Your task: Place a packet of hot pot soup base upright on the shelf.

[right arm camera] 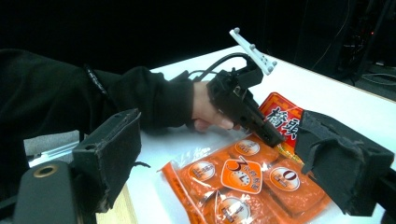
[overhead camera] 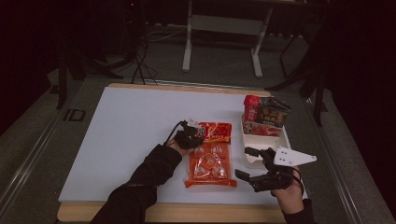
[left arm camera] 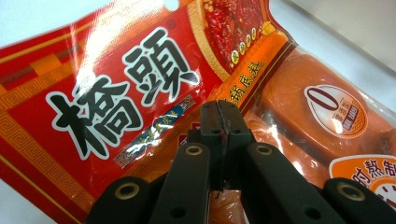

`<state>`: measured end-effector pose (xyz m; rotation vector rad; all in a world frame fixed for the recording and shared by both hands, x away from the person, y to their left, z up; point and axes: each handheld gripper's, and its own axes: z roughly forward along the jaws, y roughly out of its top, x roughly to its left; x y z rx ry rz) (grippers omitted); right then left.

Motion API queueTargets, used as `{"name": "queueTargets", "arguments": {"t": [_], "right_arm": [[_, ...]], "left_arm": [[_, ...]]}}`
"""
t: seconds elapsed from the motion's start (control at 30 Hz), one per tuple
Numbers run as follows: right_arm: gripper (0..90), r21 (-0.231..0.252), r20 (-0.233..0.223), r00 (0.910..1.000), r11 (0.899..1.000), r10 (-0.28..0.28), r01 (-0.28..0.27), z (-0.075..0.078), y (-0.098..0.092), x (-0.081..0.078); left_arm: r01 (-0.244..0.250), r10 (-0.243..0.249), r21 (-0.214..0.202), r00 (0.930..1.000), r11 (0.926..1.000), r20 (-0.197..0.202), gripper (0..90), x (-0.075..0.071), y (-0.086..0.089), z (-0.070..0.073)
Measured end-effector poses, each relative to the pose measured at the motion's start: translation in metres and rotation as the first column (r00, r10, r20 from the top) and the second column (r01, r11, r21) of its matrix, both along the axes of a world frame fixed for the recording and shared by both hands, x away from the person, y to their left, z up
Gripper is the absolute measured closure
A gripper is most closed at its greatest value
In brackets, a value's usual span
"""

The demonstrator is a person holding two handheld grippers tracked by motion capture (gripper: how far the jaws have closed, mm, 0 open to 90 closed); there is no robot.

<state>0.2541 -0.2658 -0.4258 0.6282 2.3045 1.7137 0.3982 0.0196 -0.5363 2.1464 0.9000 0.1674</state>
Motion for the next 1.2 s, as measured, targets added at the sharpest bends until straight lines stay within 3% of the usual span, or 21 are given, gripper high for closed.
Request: {"name": "queueTargets", "arguments": {"t": [0.17, 0.23, 0.37, 0.53, 0.6, 0.7, 0.87, 1.07, 1.2], "right_arm": [[14.4, -0.002, -0.004, 1.0000, 1.000, 0.001, -0.001, 0.000, 0.001, 0.000], [14.4, -0.006, -0.003, 1.0000, 1.000, 0.002, -0.002, 0.000, 0.002, 0.000], [14.4, -0.009, -0.004, 1.0000, 1.000, 0.002, -0.002, -0.001, 0.003, 0.000], [14.4, -0.007, -0.004, 1.0000, 1.000, 0.001, -0.001, -0.001, 0.002, 0.000], [14.4, -0.010, 0.000, 1.0000, 1.000, -0.002, 0.002, -0.001, 0.002, 0.000], [18.8, -0.022, 0.006, 0.9999, 1.000, -0.008, 0.009, -0.001, 0.001, 0.001], [17.0, -0.023, 0.026, 0.9997, 1.000, 0.002, -0.002, -0.001, 0.003, 0.000], [13.9, 0.019, 0.040, 0.9984, 0.999, -0.041, 0.040, 0.002, -0.002, 0.001], [13.1, 0.004, 0.053, 0.9958, 0.997, -0.075, 0.075, 0.003, -0.004, 0.001]], "left_arm": [[0.015, -0.015, 0.000, 0.9999, 0.9999, -0.008, 90.0, -0.005, -0.004, 0.001], [0.045, -0.045, -0.007, 0.9986, 0.9990, -0.026, 90.0, -0.012, -0.010, 0.001], [0.095, -0.095, -0.006, 0.9951, 0.9955, -0.028, 90.0, -0.023, -0.018, 0.001], [0.100, -0.100, -0.009, 0.9945, 0.9950, -0.031, 90.0, -0.031, -0.020, 0.001], [0.098, -0.099, -0.037, 0.9943, 0.9945, -0.038, 90.0, -0.031, -0.018, 0.003], [0.117, -0.118, -0.071, 0.9930, 0.9906, -0.009, 89.9, -0.034, -0.013, 0.009], [0.152, -0.149, -0.126, 0.9884, 0.9803, 0.029, 89.7, -0.043, -0.002, 0.025], [0.144, -0.135, -0.183, 0.9890, 0.9725, 0.062, 82.0, -0.051, 0.011, 0.043], [0.138, -0.125, -0.194, 0.9892, 0.9712, 0.076, 79.7, -0.055, 0.018, 0.049]]}}
